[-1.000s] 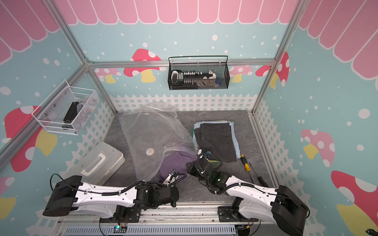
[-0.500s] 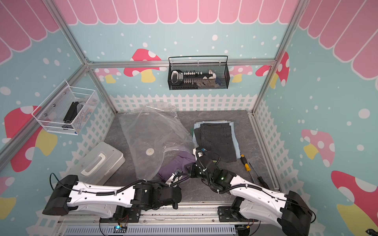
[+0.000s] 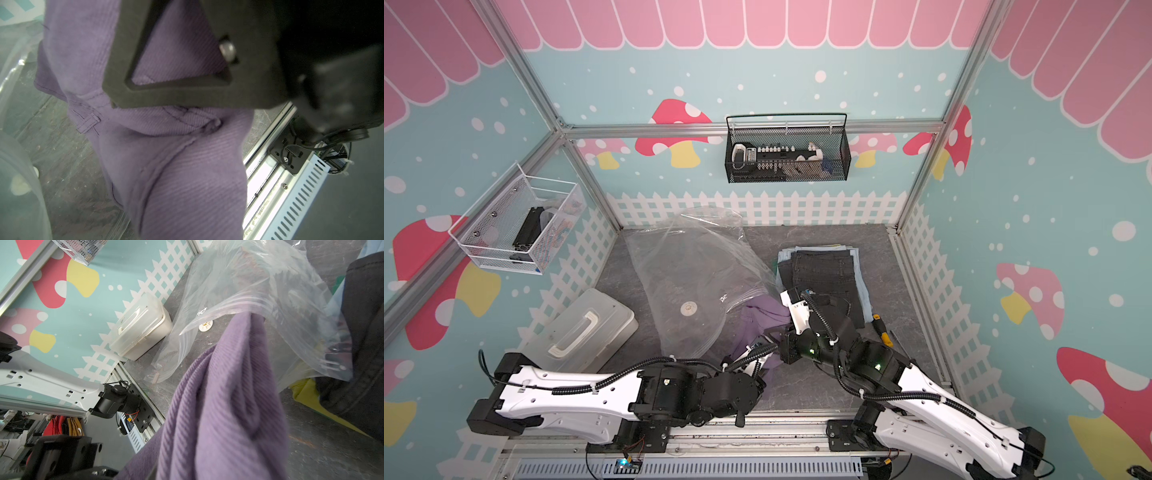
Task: Take the trousers out of the vacuum bag
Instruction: Take out the trousers from the vacuum bag.
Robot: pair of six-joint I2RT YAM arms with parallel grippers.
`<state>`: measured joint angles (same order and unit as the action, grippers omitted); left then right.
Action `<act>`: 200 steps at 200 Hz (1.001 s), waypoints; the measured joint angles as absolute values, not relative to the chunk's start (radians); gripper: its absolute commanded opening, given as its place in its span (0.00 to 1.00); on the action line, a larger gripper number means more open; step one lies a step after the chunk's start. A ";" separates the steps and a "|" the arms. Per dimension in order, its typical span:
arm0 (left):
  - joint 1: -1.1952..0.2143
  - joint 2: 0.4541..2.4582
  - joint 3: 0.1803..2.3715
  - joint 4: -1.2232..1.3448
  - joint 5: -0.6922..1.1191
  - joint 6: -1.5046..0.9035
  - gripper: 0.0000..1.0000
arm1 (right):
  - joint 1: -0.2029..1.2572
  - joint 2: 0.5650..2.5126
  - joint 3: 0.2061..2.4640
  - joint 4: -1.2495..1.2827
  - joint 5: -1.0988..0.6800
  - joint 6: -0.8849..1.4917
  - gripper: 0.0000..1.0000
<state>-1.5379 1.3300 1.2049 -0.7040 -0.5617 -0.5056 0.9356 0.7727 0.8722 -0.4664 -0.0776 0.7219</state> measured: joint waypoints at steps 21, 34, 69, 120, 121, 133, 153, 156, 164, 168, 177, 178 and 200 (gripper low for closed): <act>-1.538 1.347 1.266 -0.730 -0.541 -0.468 0.00 | 0.936 0.744 0.915 -0.531 -0.060 0.702 0.00; -1.539 1.359 1.304 -0.745 -0.525 -0.446 0.00 | 0.936 0.725 0.940 -0.570 -0.049 0.695 0.00; -1.538 1.401 1.421 -0.776 -0.486 -0.380 0.00 | 0.936 0.678 1.038 -0.697 0.011 0.688 0.00; -1.513 1.481 1.590 -0.781 -0.435 -0.268 0.00 | 0.936 0.607 1.169 -0.846 0.148 0.690 0.00; -1.512 1.484 1.596 -0.781 -0.433 -0.265 0.00 | 0.936 0.606 1.171 -0.847 0.150 0.690 0.00; -1.496 1.507 1.639 -0.783 -0.421 -0.241 0.00 | 0.936 0.596 1.201 -0.869 0.192 0.691 0.00; -1.465 1.548 1.716 -0.793 -0.400 -0.203 0.00 | 0.936 0.585 1.244 -0.898 0.258 0.693 0.00; -1.460 1.555 1.728 -0.796 -0.397 -0.197 0.00 | 0.936 0.582 1.251 -0.902 0.271 0.693 0.00; -1.449 1.572 1.759 -0.798 -0.391 -0.181 0.00 | 0.936 0.577 1.265 -0.910 0.296 0.693 0.00; -1.444 1.582 1.776 -0.800 -0.389 -0.172 0.00 | 0.936 0.575 1.272 -0.915 0.310 0.693 0.00; -1.433 1.602 1.809 -0.802 -0.384 -0.154 0.00 | 0.936 0.570 1.286 -0.923 0.339 0.694 0.00; -1.433 1.603 1.811 -0.802 -0.383 -0.152 0.00 | 0.936 0.570 1.288 -0.924 0.343 0.694 0.00; -1.407 1.655 1.894 -0.813 -0.376 -0.102 0.00 | 0.936 0.569 1.316 -0.936 0.409 0.693 0.00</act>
